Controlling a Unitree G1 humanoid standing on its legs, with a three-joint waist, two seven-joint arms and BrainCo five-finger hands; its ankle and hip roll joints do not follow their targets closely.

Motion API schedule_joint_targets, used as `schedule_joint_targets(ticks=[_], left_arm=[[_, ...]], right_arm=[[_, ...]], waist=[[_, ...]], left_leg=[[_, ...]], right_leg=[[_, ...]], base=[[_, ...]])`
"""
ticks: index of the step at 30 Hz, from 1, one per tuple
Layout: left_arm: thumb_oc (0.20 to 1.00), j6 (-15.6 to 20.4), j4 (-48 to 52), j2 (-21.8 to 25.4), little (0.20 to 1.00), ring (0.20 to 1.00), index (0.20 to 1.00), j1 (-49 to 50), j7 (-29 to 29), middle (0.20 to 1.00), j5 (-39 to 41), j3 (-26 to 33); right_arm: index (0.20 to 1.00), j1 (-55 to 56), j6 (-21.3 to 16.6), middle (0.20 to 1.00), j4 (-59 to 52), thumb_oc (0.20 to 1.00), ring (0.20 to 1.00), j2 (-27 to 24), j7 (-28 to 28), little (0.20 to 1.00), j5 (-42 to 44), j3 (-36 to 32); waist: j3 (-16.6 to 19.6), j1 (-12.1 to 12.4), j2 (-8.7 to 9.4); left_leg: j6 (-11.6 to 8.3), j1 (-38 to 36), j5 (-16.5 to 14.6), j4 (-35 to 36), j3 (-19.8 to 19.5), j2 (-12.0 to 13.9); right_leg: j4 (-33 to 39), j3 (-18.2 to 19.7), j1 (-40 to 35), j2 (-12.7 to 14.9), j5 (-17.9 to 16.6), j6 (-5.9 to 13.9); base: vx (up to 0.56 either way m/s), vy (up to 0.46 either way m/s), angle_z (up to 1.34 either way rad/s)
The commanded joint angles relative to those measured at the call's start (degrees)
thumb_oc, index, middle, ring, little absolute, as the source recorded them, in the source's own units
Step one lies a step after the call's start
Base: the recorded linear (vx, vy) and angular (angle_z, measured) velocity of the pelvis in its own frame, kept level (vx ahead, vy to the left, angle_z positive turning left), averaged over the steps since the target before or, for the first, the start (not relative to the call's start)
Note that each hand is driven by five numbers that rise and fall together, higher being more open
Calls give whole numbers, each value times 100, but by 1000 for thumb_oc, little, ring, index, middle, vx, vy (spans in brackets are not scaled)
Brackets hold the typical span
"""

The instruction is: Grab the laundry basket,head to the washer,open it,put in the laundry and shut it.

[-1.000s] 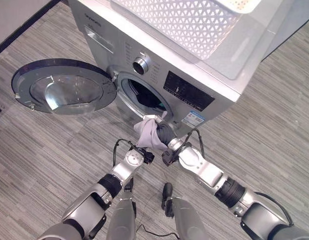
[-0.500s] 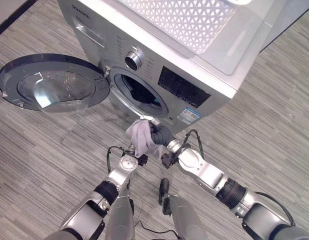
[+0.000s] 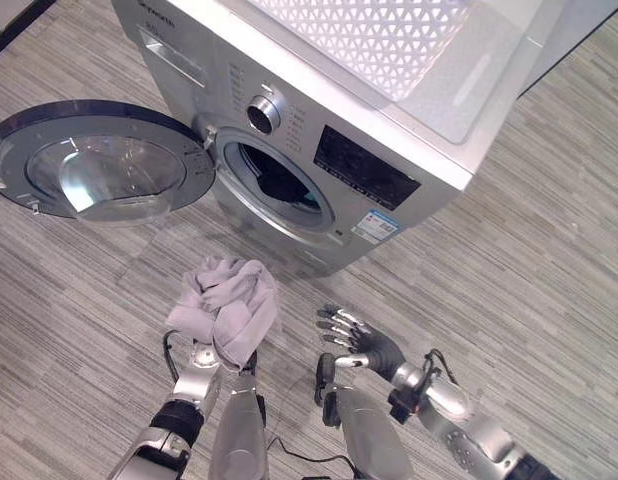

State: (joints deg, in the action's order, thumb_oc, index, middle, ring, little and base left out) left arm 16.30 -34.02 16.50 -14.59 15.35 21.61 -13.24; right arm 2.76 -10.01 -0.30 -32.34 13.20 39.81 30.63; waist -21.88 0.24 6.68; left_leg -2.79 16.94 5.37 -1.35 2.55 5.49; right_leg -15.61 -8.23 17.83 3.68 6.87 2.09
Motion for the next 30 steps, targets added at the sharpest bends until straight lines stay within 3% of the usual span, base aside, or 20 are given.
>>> schedule_joint_targets(ticks=[1,9,12,13,15,16,22,26,30], left_arm=[[200,507,179,143,200,200,200,-58,-12,200,333,243],[200,617,-449,160,200,200,200,-610,271,200,967,704],[200,601,-781,427,200,200,200,-1441,516,200,1127,725],[200,574,-1070,735,200,200,200,-2182,651,200,1219,682],[200,568,-1219,854,200,200,200,-2508,698,200,1263,654],[200,482,-1728,1293,200,200,200,-3506,766,200,1347,521],[200,435,-2204,1768,200,200,200,-4943,783,200,1511,166],[200,404,-2207,1836,200,200,200,-5328,783,200,1430,-58],[200,461,-1809,1532,200,200,200,-5253,928,200,1364,-67]], right_arm=[[1000,174,-178,1000,-189,1000,1000,-167,87,1000,-4,-244],[1000,299,-144,1000,1847,1000,1000,495,-539,1000,-461,-813],[1000,58,-145,1000,2554,1000,1000,757,-880,1000,-591,-795],[1000,-223,-175,1000,2989,1000,1000,950,-1063,1000,-476,-758],[1000,-338,-193,1000,3096,1000,1000,992,-1128,1000,-441,-727],[1000,-597,-251,1000,3081,1000,1000,1011,-1223,1000,-375,-526],[1000,-883,-360,1000,3033,1000,1000,973,-1322,1000,-223,-351],[1000,-928,-389,1000,3040,1000,1000,993,-1362,1000,-144,-383],[1000,-978,-386,1000,3261,1000,1000,1094,-1461,1000,-143,-444]], waist=[[71,-30,173],[-234,-145,298],[-377,-217,377],[-484,-269,415],[-530,-289,429],[-630,-409,479],[-760,-635,505],[-768,-731,469],[-786,-771,356]], left_leg=[[-174,167,-115,-106,145,353],[-200,590,-79,-266,99,329],[-240,747,-208,-338,58,314],[-234,963,-230,-423,25,304],[-231,1074,-239,-471,7,292],[-211,1451,-311,-677,-34,269],[-162,2217,-508,-1133,-128,167],[-97,2672,-623,-1439,-176,89],[-27,3021,-740,-1642,-184,-14]], right_leg=[[650,69,-469,504,-176,423],[520,-9,-95,534,-235,448],[412,-15,40,575,-130,501],[279,-48,260,594,-127,521],[211,-48,376,599,-123,525],[9,-69,719,635,-120,549],[-443,-44,1427,711,-82,599],[-686,20,1806,743,-43,588],[-913,99,2157,787,36,577]], base=[[0,0,0],[0,0,0],[69,-8,3],[-4,2,4],[-3,11,9],[-7,19,18],[14,29,9],[28,45,12],[49,32,11]])
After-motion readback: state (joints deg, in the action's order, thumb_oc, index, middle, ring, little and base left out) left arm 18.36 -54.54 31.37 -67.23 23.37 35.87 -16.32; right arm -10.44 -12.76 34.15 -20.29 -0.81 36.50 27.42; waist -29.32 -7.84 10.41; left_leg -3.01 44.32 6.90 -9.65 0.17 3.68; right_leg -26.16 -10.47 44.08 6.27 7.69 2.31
